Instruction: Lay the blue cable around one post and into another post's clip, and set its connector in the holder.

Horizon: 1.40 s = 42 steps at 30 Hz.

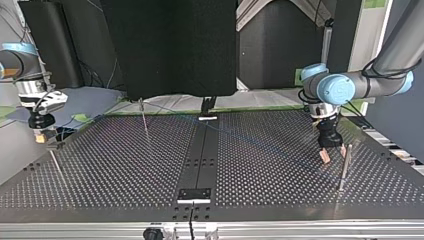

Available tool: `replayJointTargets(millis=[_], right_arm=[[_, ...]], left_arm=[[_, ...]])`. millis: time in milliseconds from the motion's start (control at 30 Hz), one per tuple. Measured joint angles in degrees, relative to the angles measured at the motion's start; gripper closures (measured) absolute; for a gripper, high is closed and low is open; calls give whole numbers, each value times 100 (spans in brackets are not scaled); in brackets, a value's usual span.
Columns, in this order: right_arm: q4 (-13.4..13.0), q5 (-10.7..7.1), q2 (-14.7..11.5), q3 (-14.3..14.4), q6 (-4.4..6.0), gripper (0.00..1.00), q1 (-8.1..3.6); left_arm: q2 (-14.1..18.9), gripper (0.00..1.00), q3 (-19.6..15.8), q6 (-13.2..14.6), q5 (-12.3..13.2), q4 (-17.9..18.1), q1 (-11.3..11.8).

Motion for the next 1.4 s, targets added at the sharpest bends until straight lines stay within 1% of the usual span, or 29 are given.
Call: replayJointTargets(millis=[167,267,333,433,533,733,900,1000,1100,1200,1333,1400], right_arm=[[-29,-1,18,-5,26,100,2],[-58,4,125,-54,31,100,38],[-16,9,238,-133,2,100,70],[33,28,406,-213,-75,100,114],[-2,29,495,-257,-100,100,147],[-5,10,529,-364,-120,100,204],[3,-14,529,-397,-141,100,241],[41,-17,530,-398,-209,100,262],[144,31,529,-398,-328,100,283],[280,143,522,-397,-470,100,294],[502,313,488,-394,-686,100,302],[570,350,457,-394,-751,100,310]], left_arm=[[0,0,0,3,-4,0,-2],[0,0,0,4,-3,0,-2],[1,0,0,4,-6,-3,-2],[1,0,0,4,-7,-6,0],[0,0,0,4,-5,-7,-1],[1,0,0,4,-11,-7,-3],[0,0,0,4,-16,-7,-3],[-2,0,0,4,-19,-7,-2],[-1,0,0,4,-20,-6,6],[-2,0,0,4,-20,-6,14],[-3,0,0,4,-20,-6,20],[-2,0,0,4,-23,-6,22]])
